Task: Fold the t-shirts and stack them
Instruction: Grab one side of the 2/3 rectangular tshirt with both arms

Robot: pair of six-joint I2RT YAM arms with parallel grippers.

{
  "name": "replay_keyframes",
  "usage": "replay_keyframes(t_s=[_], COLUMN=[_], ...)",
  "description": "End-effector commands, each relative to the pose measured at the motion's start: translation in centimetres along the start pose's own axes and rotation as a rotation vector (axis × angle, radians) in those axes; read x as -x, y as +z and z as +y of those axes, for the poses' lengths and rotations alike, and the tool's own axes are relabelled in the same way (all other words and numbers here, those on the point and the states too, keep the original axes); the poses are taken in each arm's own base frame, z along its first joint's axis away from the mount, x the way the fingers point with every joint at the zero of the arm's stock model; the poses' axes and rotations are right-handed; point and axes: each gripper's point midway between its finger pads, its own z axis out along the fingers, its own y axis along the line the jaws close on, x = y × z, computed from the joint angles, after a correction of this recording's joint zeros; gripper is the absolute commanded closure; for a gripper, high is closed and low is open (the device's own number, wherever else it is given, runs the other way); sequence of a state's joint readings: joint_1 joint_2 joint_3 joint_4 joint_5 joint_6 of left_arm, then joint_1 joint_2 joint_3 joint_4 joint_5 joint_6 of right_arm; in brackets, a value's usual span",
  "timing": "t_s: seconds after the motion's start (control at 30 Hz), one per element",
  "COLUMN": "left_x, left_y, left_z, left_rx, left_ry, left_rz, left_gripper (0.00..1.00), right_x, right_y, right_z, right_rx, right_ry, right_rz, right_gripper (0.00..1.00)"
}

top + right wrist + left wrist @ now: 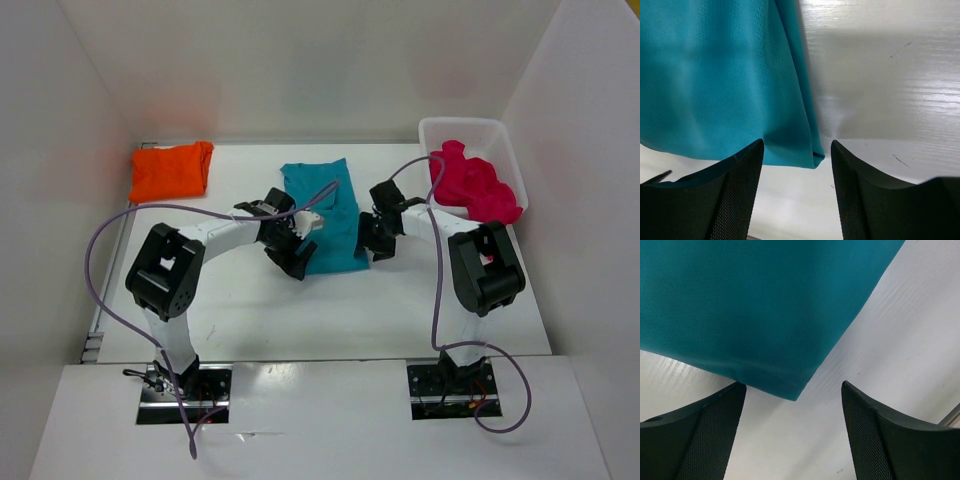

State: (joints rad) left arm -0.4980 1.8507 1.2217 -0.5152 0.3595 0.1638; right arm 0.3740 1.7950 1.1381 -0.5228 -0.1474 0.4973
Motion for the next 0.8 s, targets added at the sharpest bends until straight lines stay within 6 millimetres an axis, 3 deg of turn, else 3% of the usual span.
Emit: replay_keyframes(t_s=[0.0,0.13,0.27,0.47,0.53,0.6,0.63,0.7,0.77], left_x=[0.9,-0.3,-0.7,-0.9,-1.2,-1.2,-1.2,-1.2,-0.9], left_y=[0.4,1.5,1.9,2.2,2.2,2.2,2.2,2.2,2.1], left_z=[-0.3,-1.1,-1.0,-1.5,-1.6,-1.6,-1.5,-1.5,-1.0], left_rx=[-0.031,-0.108,-0.13,-0.163,-0.165,-0.165,-0.165,-0.165,-0.135], left_ry=[-0.096,-0.153,-0.18,-0.186,-0.191,-0.191,-0.182,-0.182,-0.176], left_rz=[-0.04,0.003,0.013,0.016,0.025,0.025,0.025,0.025,0.021], left_gripper=[0.16,0.16,0.23,0.42,0.51,0.68,0.74,0.86,0.92], right_x=[1.4,0.6,-0.5,-2.6,-2.8,-3.1,-3.1,-3.1,-2.9], right_y=[-1.4,-1.1,-0.8,-0.4,-0.4,-0.1,-0.1,-0.1,-0.1], right_z=[1.6,1.4,1.1,0.9,1.2,1.1,1.1,1.1,0.8], right_rx=[0.058,0.059,0.046,0.053,0.056,0.058,0.058,0.058,0.04], right_ry=[-0.003,0.01,0.018,0.045,0.037,0.039,0.039,0.039,0.039], right_rz=[-0.082,-0.06,-0.031,0.021,0.025,0.038,0.039,0.039,0.027], right_gripper=[0.38,0.38,0.38,0.38,0.45,0.54,0.66,0.77,0.8])
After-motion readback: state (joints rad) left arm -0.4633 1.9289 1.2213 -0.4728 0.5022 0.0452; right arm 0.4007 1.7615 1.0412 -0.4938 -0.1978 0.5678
